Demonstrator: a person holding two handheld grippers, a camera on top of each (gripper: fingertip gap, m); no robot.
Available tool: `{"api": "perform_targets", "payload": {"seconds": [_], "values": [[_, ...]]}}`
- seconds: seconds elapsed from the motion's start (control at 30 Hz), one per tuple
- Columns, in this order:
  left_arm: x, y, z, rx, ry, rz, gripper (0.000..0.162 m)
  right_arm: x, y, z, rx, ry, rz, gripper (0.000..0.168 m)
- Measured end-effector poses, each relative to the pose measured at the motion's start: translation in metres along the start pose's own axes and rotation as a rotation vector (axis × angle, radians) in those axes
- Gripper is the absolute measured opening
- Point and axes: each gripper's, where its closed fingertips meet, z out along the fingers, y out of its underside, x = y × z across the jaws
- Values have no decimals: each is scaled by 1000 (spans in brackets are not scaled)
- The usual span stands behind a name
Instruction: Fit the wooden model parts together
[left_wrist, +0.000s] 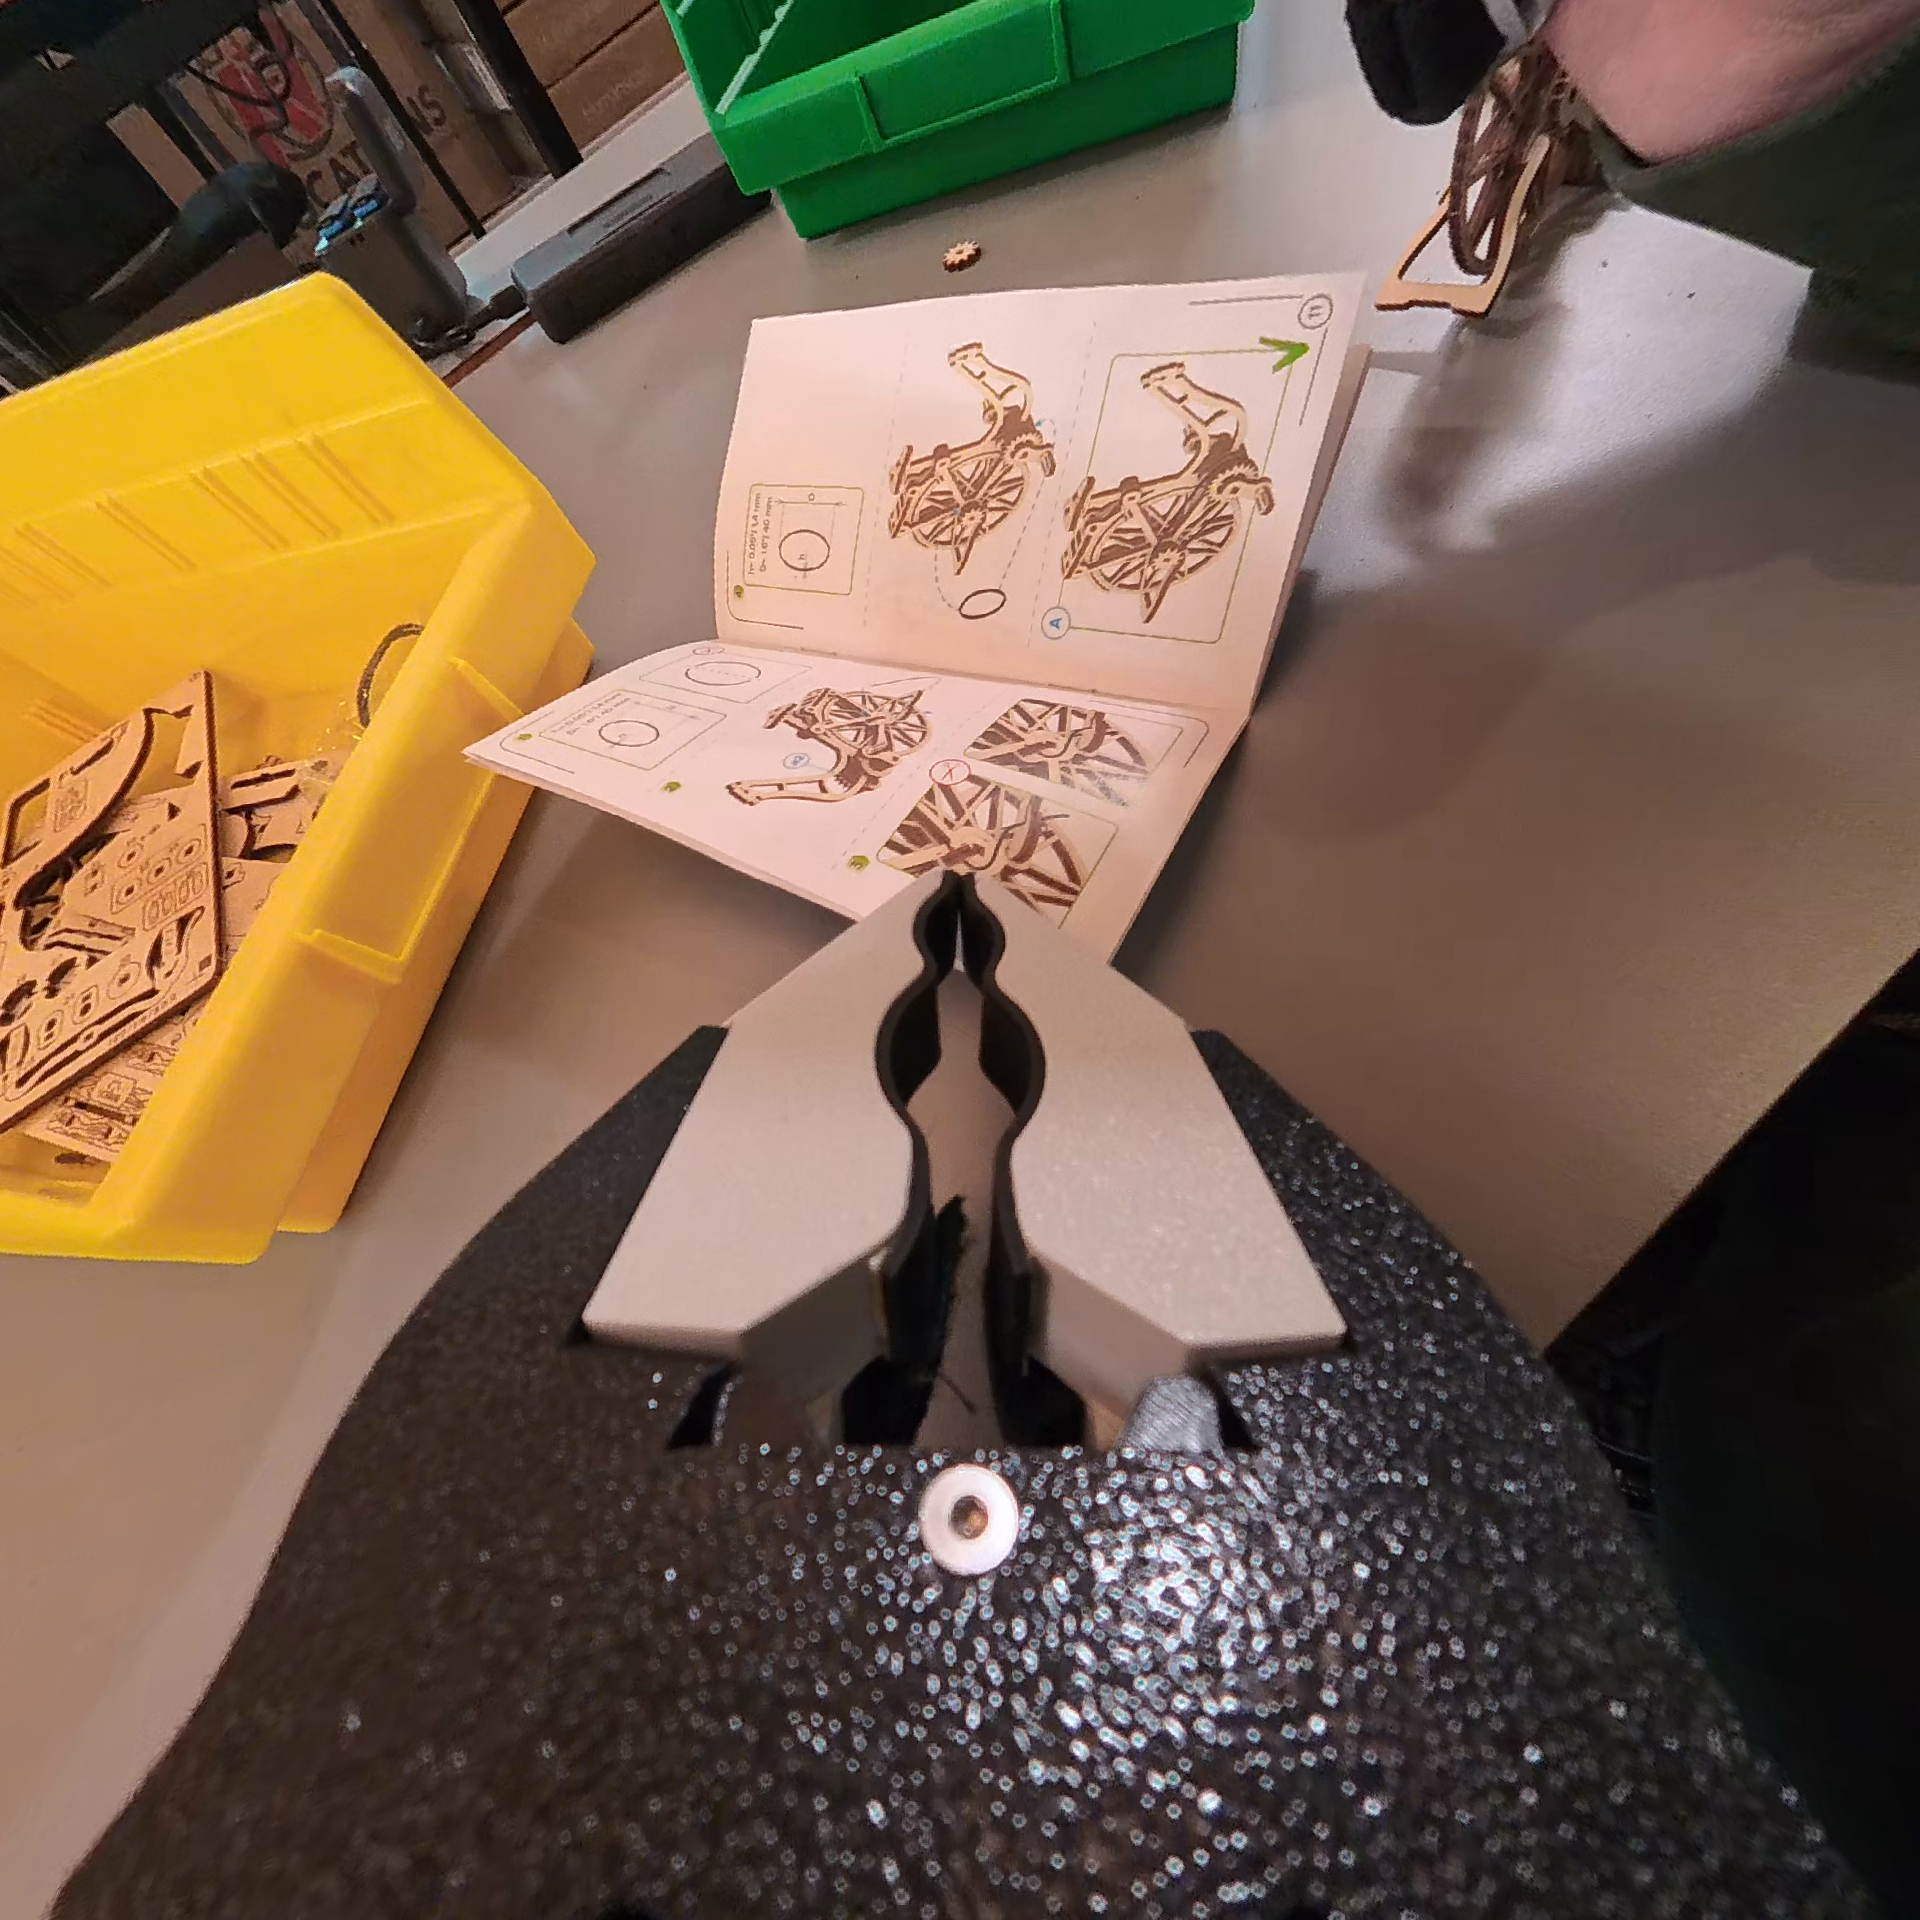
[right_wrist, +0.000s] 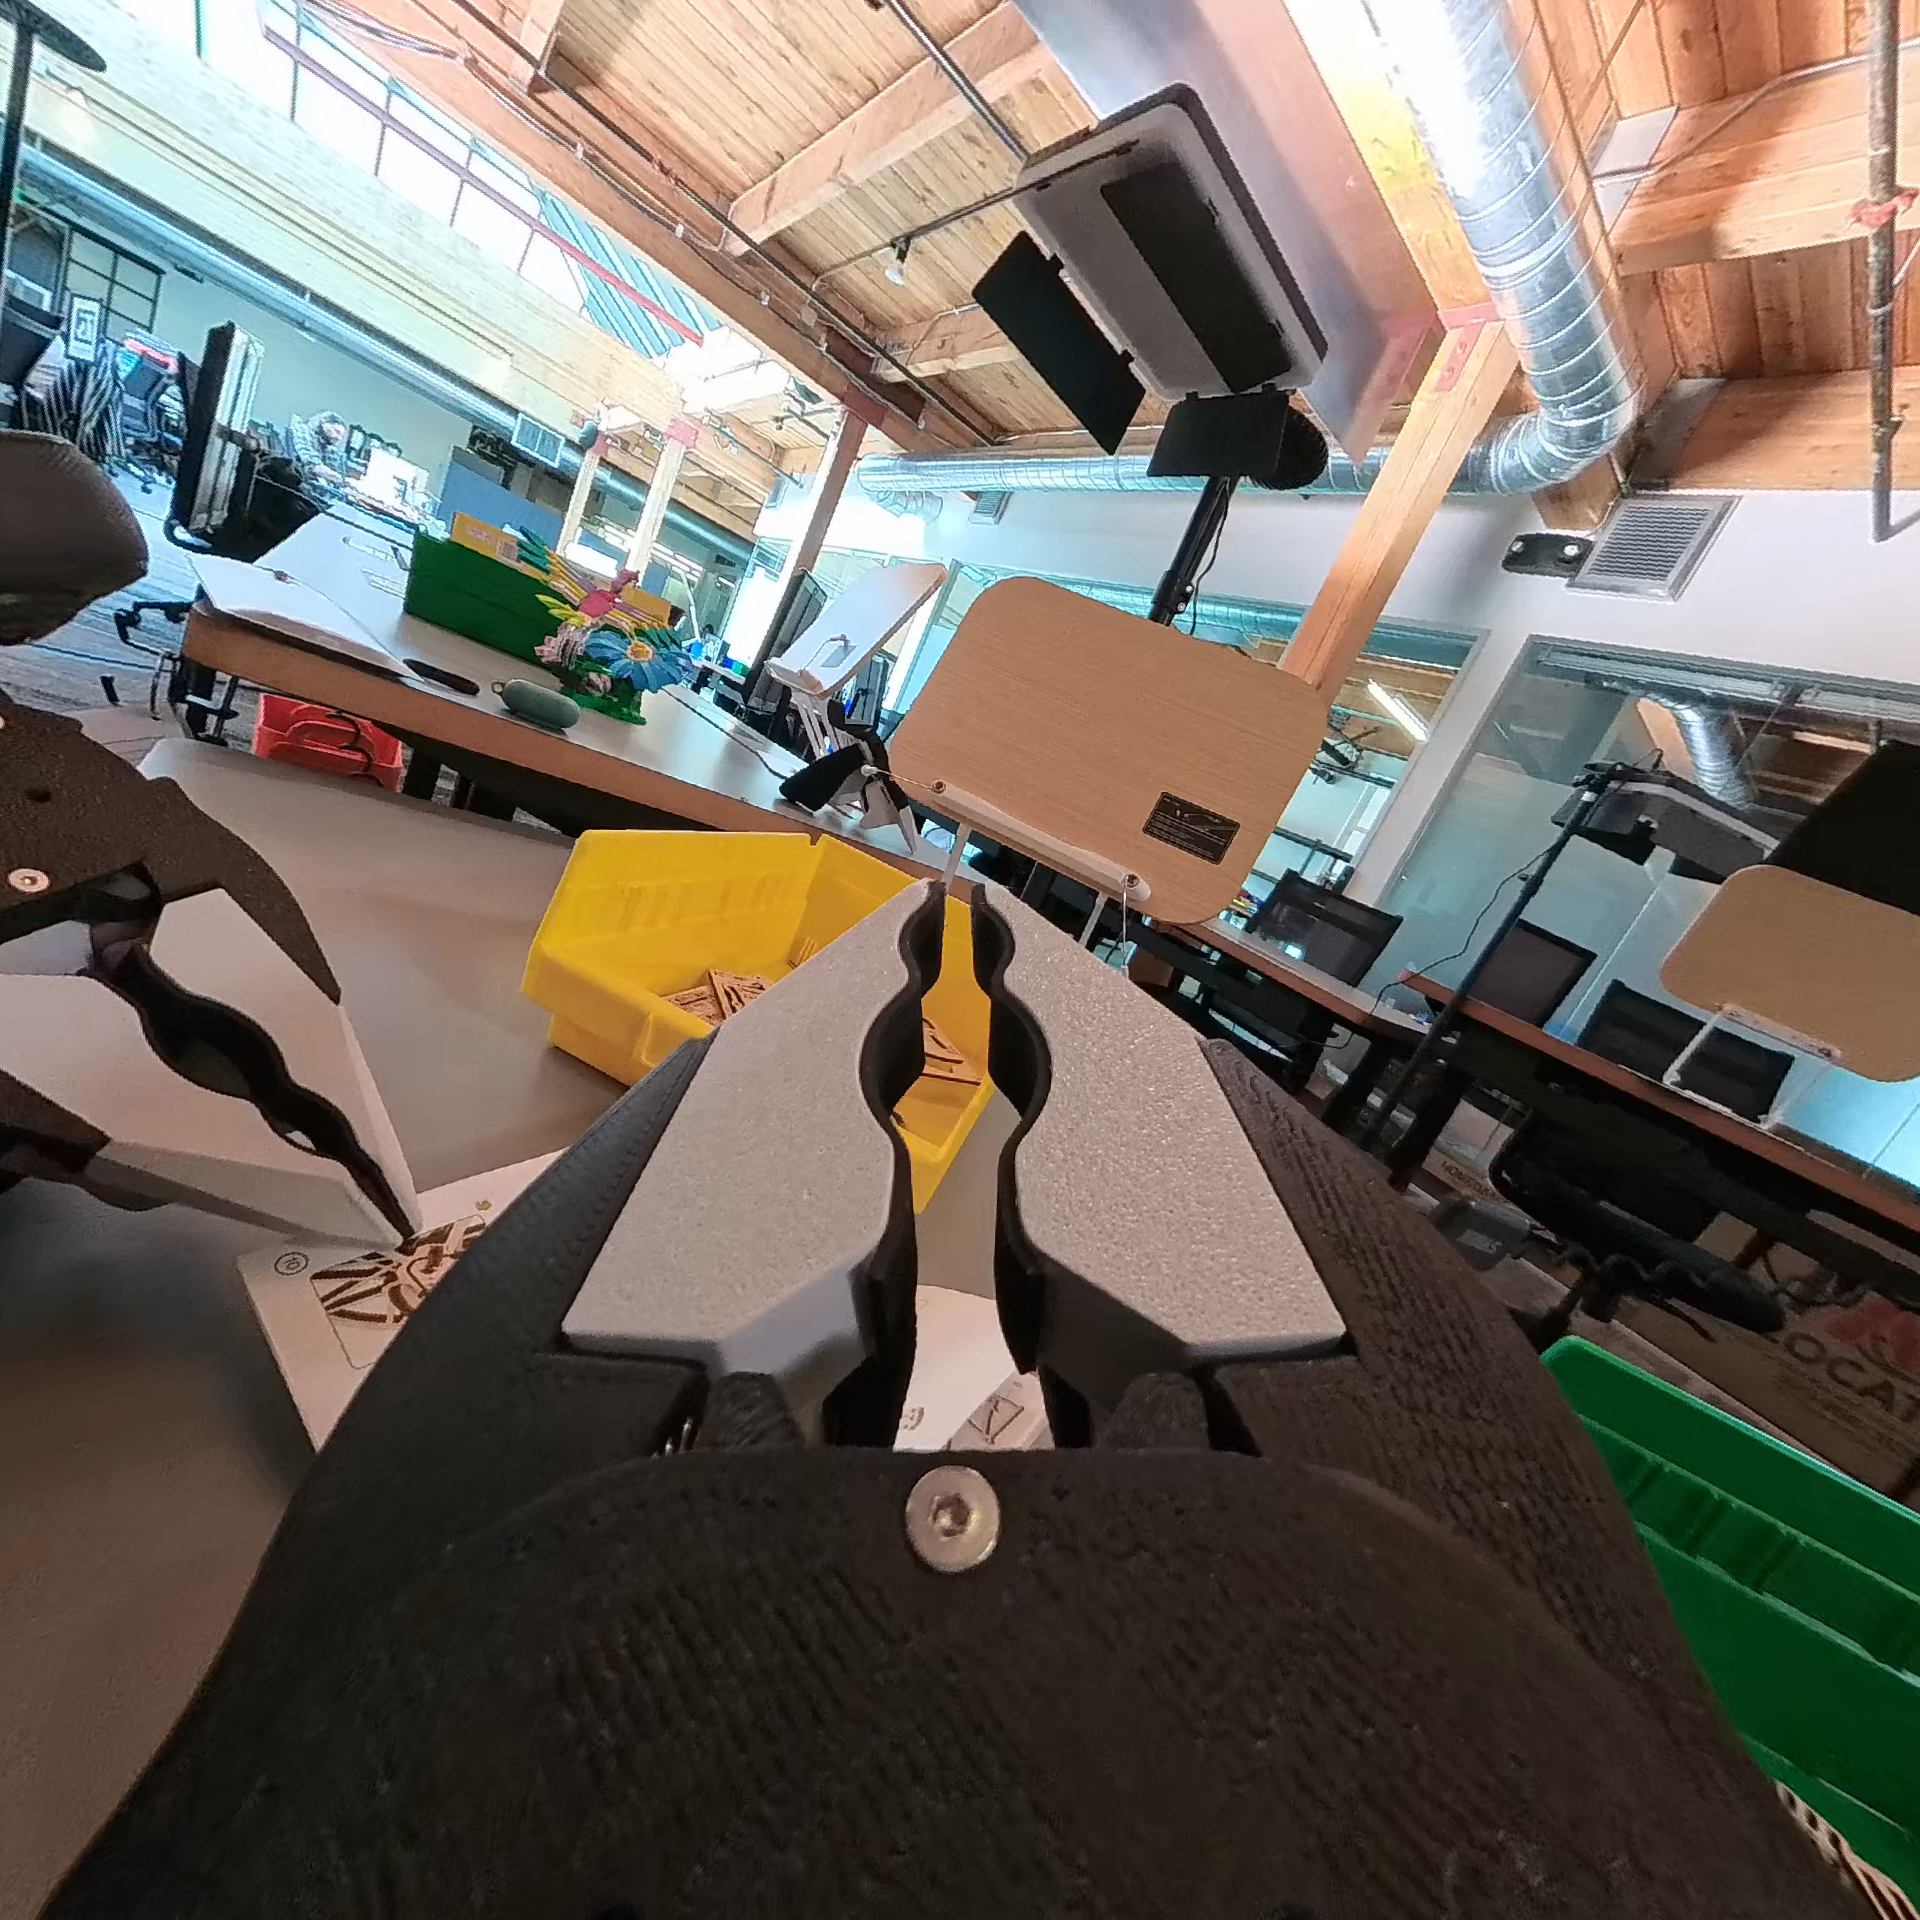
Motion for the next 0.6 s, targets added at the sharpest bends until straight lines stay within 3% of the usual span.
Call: {"api": "perform_targets", "payload": {"seconds": [0.6], "values": [[-1, 0, 0, 8, 6, -23, 0, -5, 4, 2, -24, -31, 9, 3]]}}
